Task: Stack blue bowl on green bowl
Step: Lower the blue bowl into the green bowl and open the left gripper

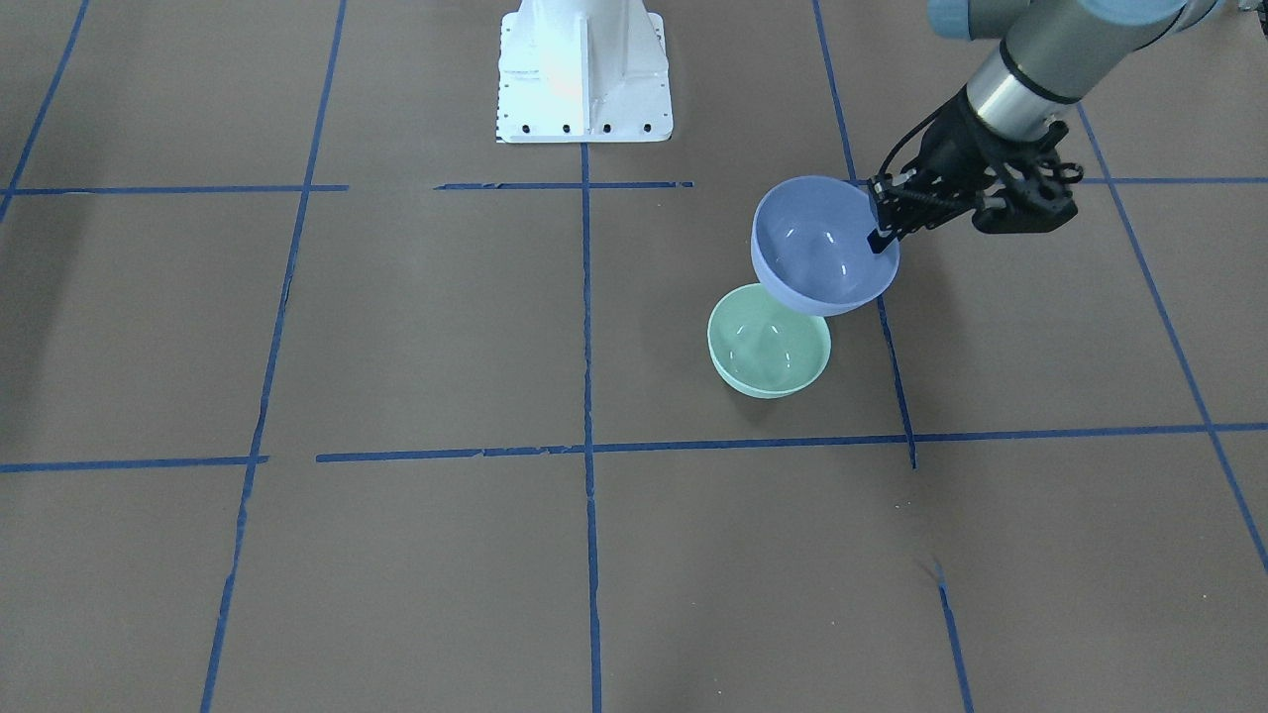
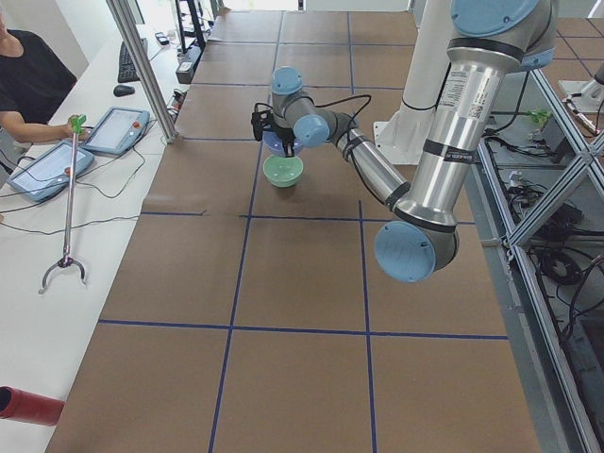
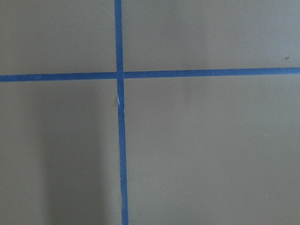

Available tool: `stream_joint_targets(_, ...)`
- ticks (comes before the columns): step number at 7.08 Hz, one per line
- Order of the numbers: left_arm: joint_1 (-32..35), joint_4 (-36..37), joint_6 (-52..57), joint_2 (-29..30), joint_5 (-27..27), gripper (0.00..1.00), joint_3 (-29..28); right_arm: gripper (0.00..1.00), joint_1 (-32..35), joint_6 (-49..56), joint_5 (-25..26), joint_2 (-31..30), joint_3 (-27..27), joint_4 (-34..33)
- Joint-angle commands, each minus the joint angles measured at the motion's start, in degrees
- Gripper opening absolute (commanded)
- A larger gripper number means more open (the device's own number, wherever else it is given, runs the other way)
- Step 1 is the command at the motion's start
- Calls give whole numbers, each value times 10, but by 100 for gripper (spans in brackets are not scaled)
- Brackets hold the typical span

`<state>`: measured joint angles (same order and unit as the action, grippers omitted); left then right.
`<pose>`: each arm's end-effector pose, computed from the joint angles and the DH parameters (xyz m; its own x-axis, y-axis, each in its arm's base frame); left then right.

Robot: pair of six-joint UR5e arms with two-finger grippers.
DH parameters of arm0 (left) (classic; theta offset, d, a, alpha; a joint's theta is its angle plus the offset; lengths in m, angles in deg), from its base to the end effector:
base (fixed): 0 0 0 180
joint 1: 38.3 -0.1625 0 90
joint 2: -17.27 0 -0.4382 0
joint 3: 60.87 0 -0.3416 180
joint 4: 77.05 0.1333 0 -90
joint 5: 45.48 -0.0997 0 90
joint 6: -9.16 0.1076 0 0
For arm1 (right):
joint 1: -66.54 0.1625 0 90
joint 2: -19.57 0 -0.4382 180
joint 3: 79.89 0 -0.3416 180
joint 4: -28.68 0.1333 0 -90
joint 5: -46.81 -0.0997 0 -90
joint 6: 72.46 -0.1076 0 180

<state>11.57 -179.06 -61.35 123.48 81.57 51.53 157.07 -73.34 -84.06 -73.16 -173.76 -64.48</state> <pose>0.2821 -0.4409 0.3475 0.4889 -0.1669 -0.8562 0.1559 0.9824 -0.1025 0.0668 -0.4168 0.6782 0.7557 0.0454 0.6533 -0.0209 0.9988 -0.0453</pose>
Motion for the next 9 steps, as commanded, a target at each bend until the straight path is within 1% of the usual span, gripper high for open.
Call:
stream_joint_targets(1, -44, -68, -31, 12, -37, 0, -62, 100, 0, 0, 0, 0, 0, 0)
stream_joint_targets(2, -50, -69, -31, 15, -47, 0, -68, 100, 1, 0, 0, 0, 0, 0)
stream_joint_targets(6, -58, -70, -25, 20, -50, 0, -84, 100, 1, 0, 0, 0, 0, 0)
stream_joint_targets(7, -58, -84, -11, 17, -50, 77, -95, 100, 1, 0, 0, 0, 0, 0)
stream_joint_targets(8, -57, -103, -6, 15, -51, 100, -108, 100, 0, 0, 0, 0, 0, 0)
stream_joint_targets(9, -57, -111, -6, 11, -51, 100, -108, 100, 1, 0, 0, 0, 0, 0)
